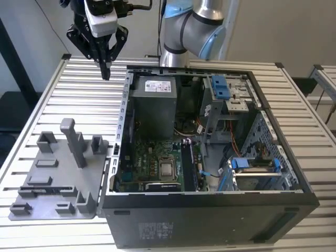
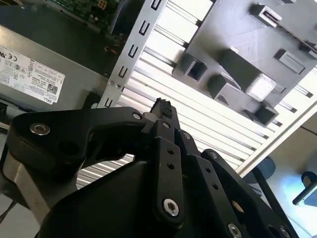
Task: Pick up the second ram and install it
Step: 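Reach for the second ram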
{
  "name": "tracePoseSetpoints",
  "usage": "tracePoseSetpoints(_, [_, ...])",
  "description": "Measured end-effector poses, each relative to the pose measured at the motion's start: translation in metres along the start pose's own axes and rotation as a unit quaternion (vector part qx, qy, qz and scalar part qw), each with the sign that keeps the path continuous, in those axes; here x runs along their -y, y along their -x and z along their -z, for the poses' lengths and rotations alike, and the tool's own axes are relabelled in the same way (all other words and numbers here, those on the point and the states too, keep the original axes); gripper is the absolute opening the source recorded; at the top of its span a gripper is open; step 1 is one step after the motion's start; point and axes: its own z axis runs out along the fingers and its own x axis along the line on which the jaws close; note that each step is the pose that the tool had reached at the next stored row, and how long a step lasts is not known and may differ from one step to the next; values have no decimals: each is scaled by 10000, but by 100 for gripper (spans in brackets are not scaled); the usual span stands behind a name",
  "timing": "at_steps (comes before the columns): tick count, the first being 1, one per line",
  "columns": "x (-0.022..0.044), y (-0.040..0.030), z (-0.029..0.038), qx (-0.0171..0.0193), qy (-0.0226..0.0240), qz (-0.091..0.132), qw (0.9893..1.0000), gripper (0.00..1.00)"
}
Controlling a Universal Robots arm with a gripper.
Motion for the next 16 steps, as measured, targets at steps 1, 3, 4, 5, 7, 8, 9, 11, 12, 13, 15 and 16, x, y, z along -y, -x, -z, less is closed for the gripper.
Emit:
tracePoseSetpoints(1, [1,-22,0,-1,0,2,10000,11])
tracePoseSetpoints(3, [4,-62,0,-2,0,7,10000,11])
tracePoseSetpoints(4, [5,-78,0,-3,-1,10,10000,11])
tracePoseSetpoints(5, [6,-93,0,-4,0,12,10000,11])
tracePoseSetpoints(7, [8,-126,-1,-7,0,16,10000,11])
tracePoseSetpoints(8, [9,-139,-1,-9,0,18,10000,11])
tracePoseSetpoints(9, [9,-148,-1,-11,-1,19,10000,11])
tracePoseSetpoints(11, [11,-173,-1,-14,-1,22,10000,11])
tracePoseSetpoints(12, [12,-193,-1,-15,-1,23,10000,11])
tracePoseSetpoints(13, [13,-215,-1,-16,-1,25,10000,11])
tracePoseSetpoints(15, [16,-260,-1,-17,-1,28,10000,11])
tracePoseSetpoints(16, [18,-281,-1,-18,-1,29,10000,11])
